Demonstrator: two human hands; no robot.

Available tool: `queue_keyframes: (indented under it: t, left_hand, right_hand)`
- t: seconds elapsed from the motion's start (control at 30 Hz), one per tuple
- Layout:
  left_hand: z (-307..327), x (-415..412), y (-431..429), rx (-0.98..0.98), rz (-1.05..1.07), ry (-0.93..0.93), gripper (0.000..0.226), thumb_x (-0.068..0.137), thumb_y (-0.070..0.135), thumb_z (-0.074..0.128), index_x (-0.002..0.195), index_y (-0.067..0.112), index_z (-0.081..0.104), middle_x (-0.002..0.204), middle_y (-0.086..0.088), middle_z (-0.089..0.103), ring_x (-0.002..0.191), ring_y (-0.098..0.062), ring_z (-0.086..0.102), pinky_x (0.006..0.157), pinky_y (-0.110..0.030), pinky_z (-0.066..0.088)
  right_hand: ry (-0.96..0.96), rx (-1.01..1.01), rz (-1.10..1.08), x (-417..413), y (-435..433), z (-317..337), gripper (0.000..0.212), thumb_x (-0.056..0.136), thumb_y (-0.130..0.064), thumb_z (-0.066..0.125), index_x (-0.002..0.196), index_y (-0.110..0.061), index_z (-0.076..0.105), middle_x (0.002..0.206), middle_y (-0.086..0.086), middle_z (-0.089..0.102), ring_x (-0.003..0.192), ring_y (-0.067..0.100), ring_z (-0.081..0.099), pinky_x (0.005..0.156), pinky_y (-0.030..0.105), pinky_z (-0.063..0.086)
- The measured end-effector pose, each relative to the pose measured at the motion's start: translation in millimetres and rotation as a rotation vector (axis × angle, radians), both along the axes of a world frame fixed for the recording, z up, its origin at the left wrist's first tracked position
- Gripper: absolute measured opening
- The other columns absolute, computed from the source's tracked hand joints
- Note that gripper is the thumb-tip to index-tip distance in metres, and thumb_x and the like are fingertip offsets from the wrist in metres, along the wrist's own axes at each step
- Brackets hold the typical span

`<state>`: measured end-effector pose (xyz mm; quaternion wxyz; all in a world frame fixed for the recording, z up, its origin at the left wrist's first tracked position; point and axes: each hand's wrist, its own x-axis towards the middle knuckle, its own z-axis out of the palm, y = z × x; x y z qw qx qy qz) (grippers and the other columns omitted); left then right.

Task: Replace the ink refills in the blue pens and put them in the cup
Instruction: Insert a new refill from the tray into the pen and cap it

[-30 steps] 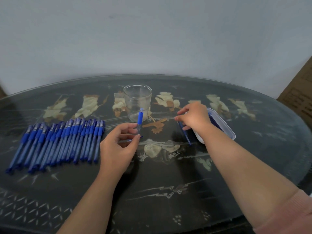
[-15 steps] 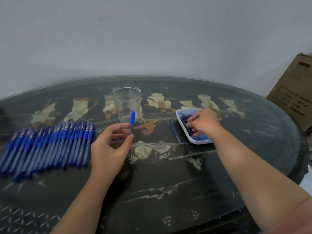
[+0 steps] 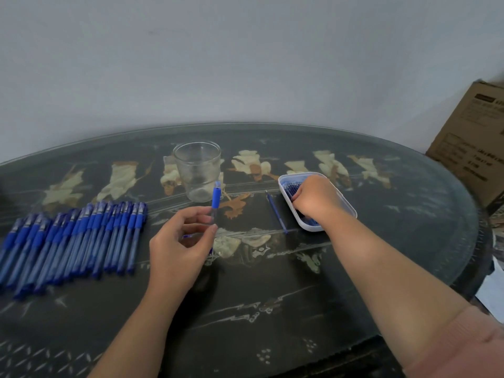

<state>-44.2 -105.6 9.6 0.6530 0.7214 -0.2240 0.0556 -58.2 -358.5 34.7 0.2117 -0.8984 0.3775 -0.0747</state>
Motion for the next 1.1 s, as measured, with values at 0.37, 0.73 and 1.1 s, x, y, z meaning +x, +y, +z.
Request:
queue_keyframes:
  t: [0.37, 0.73, 1.1]
  left_hand:
    - [-4, 2, 1, 0.005, -0.008, -0.002, 0.032, 0.08, -0.004, 0.073, 0.099, 0.022, 0.069, 0.09, 0.002, 0.069, 0.08, -0.011, 0.067, 0.07, -0.015, 0.054]
    - [-5, 2, 0, 0.009, -0.025, 0.02, 0.031, 0.08, -0.003, 0.073, 0.1, 0.022, 0.069, 0.089, 0.001, 0.069, 0.08, -0.009, 0.067, 0.069, -0.015, 0.054]
    - [-6, 2, 1, 0.008, -0.022, 0.033, 0.031, 0.08, -0.002, 0.073, 0.098, 0.024, 0.07, 0.088, 0.004, 0.069, 0.08, -0.01, 0.067, 0.068, -0.016, 0.054]
  right_hand:
    - [0.02, 0.093, 0.004, 6, -8, -1, 0.029, 0.065, -0.001, 0.058, 0.043, -0.018, 0.048, 0.05, 0.005, 0.046, 0.048, 0.016, 0.048, 0.063, 0.027, 0.048]
    - [-0.022, 0.447, -0.087, 3, -1, 20, 0.027, 0.092, 0.001, 0.059, 0.067, -0.004, 0.054, 0.069, 0.012, 0.063, 0.082, 0.031, 0.071, 0.076, 0.039, 0.06]
    - [-0.017, 0.684, -0.066, -1, 2, 29, 0.022, 0.098, 0.005, 0.049, 0.116, 0.008, 0.062, 0.087, 0.012, 0.064, 0.097, 0.029, 0.063, 0.079, 0.035, 0.053]
